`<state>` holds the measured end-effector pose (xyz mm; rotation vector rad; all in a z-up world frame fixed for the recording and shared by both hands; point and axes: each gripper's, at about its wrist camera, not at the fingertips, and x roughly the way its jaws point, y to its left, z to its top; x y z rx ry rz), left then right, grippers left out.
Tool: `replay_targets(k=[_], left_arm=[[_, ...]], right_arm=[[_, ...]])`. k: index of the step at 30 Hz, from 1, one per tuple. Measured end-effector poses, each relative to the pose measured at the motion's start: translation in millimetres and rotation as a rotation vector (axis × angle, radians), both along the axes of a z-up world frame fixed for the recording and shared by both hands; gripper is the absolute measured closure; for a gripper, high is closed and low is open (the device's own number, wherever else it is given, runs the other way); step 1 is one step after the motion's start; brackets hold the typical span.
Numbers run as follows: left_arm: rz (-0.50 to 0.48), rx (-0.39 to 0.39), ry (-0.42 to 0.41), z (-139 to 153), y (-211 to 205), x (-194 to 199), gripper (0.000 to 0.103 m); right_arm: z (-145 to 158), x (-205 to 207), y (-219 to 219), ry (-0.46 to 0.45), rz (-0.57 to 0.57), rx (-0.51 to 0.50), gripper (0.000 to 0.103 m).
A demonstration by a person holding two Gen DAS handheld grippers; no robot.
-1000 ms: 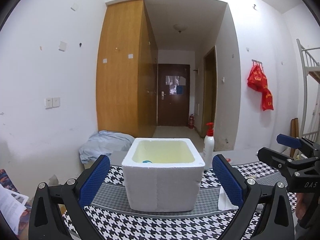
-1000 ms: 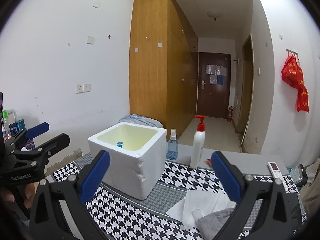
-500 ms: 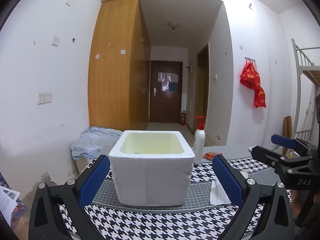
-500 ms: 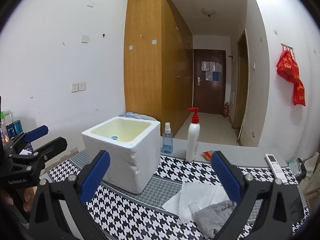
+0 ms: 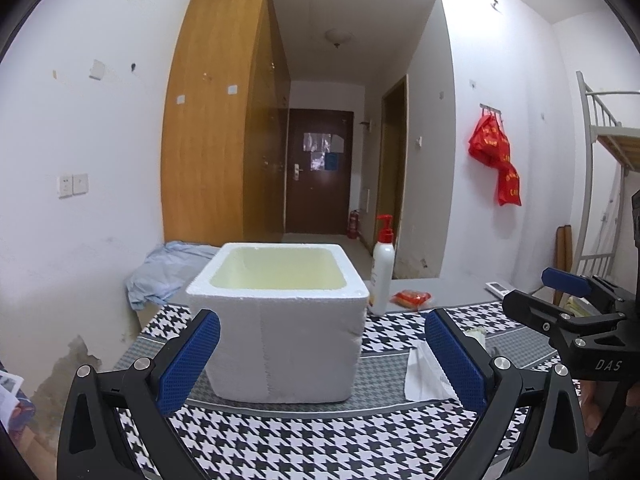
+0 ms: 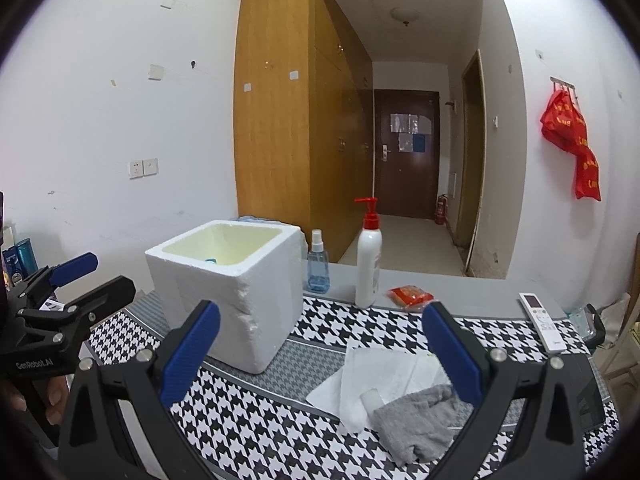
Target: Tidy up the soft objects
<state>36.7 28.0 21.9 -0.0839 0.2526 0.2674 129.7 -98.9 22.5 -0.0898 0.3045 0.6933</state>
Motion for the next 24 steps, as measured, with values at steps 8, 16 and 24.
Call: replay_targets(k=[8, 16, 24], left_arm=[[-0.039, -0.017, 0.015, -7, -9, 12, 0.001], [-0.075, -0.024, 0.04, -12, -16, 24, 0.001], [-0.114, -0.03, 0.059, -17, -27, 38, 0.001]], right_arm=[[-8, 6, -13, 0.027, -0.047, -0.005, 0.001], [-14, 11, -27, 0.047, -0.092, -0.01, 0.001], [-20, 16, -41, 0.063, -0.126, -0.014, 0.001]])
